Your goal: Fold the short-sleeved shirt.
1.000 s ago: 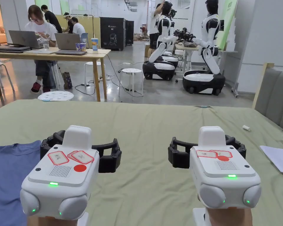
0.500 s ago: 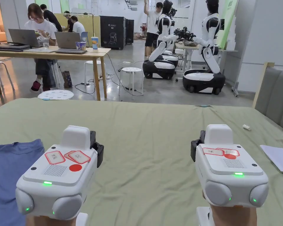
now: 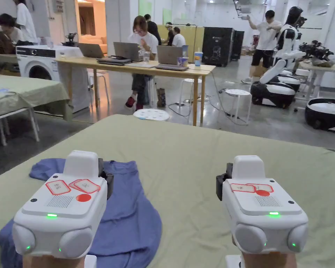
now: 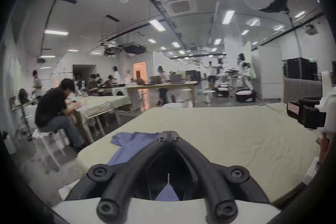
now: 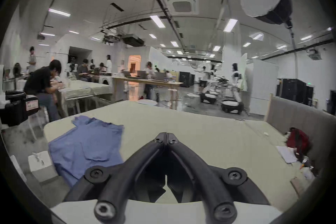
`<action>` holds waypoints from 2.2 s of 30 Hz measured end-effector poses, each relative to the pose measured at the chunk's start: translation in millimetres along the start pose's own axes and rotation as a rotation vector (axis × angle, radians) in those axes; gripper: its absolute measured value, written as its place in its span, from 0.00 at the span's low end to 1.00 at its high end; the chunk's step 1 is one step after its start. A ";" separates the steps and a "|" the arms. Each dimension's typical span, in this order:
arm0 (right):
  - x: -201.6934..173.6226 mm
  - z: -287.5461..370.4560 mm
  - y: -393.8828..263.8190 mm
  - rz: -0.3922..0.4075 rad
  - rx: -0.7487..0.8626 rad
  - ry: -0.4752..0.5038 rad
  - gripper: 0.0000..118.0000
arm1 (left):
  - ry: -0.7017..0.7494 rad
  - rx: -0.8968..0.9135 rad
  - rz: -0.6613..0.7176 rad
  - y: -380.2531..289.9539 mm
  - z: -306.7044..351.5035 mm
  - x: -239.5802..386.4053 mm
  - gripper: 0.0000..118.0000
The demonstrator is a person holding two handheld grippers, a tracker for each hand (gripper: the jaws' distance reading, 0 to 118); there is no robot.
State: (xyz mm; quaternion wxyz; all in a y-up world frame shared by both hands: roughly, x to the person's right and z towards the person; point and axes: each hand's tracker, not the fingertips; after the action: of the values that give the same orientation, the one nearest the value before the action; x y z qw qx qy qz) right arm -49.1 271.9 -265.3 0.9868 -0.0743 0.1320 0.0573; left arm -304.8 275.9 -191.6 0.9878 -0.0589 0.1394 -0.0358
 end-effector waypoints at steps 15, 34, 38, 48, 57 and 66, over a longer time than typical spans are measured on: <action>-105.5 -72.4 -10.0 0.053 -0.059 0.265 0.00 | 0.124 -0.247 0.005 -49.0 -56.2 -83.6 0.00; -73.2 -198.9 -55.3 0.086 -0.200 0.196 0.00 | -0.190 -0.855 0.092 -120.1 -414.7 -7.5 0.27; -69.8 -214.1 -70.3 0.085 -0.216 0.188 0.00 | -0.206 -0.829 0.059 -129.3 -428.6 10.7 0.89; -43.5 -215.5 -77.7 0.065 -0.252 0.144 0.00 | -0.151 -0.825 -0.122 -154.5 -417.8 49.0 0.00; 24.2 -163.8 -51.1 0.006 -0.210 0.022 0.00 | -0.237 -0.711 0.037 -69.9 -386.5 72.1 0.00; 140.4 -72.1 -41.3 -0.040 -0.175 -0.206 0.00 | -0.632 -0.522 0.000 30.2 -312.8 276.0 0.00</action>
State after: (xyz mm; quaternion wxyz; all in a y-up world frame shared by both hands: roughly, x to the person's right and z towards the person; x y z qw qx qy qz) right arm 72.8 232.7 -366.4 0.9858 -0.1563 0.0229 0.0563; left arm -126.0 248.5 -568.7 0.9339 -0.3158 -0.1665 0.0206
